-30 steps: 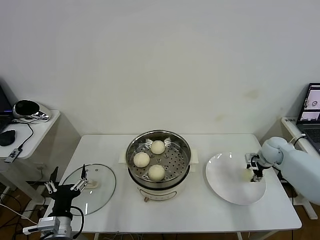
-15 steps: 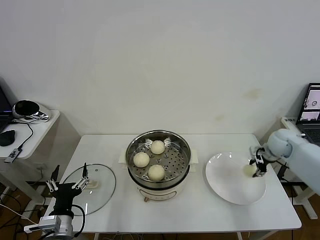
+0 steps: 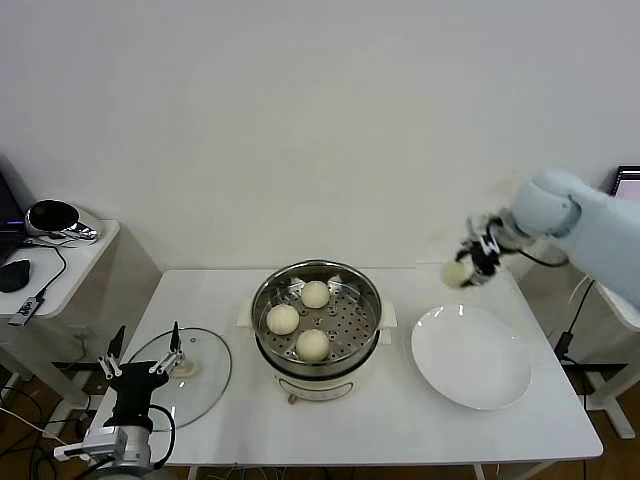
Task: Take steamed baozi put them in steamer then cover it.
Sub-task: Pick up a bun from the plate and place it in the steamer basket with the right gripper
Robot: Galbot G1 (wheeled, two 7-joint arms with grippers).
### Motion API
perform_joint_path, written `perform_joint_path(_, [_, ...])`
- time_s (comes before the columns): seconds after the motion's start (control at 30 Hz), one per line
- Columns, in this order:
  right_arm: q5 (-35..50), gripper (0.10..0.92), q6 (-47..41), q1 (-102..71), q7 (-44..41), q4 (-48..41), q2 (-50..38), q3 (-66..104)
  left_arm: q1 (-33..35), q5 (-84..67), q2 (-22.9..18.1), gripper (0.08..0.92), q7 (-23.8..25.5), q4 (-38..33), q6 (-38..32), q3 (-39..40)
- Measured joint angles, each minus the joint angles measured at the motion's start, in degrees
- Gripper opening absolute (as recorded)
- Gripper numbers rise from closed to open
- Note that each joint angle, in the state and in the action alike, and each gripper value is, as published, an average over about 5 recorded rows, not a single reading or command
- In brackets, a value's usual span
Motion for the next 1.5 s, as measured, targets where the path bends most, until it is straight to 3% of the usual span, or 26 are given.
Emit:
perform_joint_path(0.3, [14.43,0.584,-7.4,8.55,5.02,1.86,9.88,-8.19,-0.49,-0.01,-0.29,0.823,-0.02,0.11,0.03,-0.01])
perform_joint_path(0.57, [21.66,0.585,-12.98,8.12,10.03,1.67,17.86,-11.26,0.12,-0.2,-0.62,0.823,-0.04,-0.13,-0.37,-0.64])
perform_joint_path(1.03, [22.97,0.594,-16.9,1.47,14.87,-2.01,26.41,-12.66,0.42,-0.38,-1.14,0.823,-0.1,-0.37,-0.55,-1.31])
perform_joint_path(1.5, [20.38,0.594,-17.97,-3.38,15.46,-3.61,27.2,-12.69,0.02,-0.53,-1.23,0.823,-0.11,0.35,-0.6,-1.31])
